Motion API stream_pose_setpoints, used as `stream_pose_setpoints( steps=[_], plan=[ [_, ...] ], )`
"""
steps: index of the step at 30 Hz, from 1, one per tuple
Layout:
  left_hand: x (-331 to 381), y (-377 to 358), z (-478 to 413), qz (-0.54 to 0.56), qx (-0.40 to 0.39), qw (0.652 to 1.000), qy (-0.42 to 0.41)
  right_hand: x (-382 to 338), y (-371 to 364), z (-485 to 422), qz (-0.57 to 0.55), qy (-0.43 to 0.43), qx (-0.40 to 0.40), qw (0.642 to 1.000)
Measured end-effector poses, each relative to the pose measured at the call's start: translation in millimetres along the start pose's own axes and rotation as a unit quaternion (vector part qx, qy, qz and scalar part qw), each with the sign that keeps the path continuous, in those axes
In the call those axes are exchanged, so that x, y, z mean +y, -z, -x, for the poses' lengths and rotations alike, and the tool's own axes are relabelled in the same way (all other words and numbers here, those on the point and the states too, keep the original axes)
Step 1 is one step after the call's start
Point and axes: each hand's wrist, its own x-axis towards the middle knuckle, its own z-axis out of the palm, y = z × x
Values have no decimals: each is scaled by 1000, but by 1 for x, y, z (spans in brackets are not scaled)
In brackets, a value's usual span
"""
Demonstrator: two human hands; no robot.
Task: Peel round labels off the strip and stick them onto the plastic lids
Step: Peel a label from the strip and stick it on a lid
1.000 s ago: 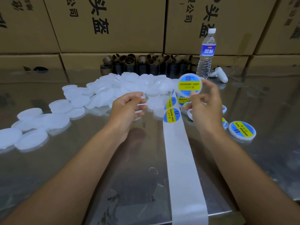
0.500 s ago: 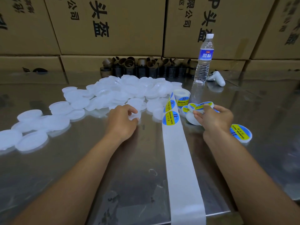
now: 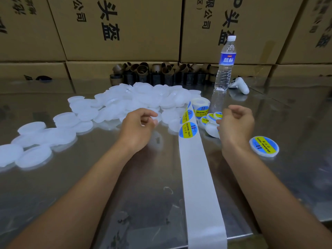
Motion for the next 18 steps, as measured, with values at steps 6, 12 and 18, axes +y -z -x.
stream_pose_setpoints(
  steps=[6,12,18],
  plan=[
    [25,1,6,433,-71,890,127,-4,-4,20,13,58,-224,973],
    [31,1,10,542,-123,820,134,-4,-6,29,-10,-1,-373,928],
    [28,-7,13,543,-177,808,147,-8,-4,27,-48,-40,-384,921]
  ],
)
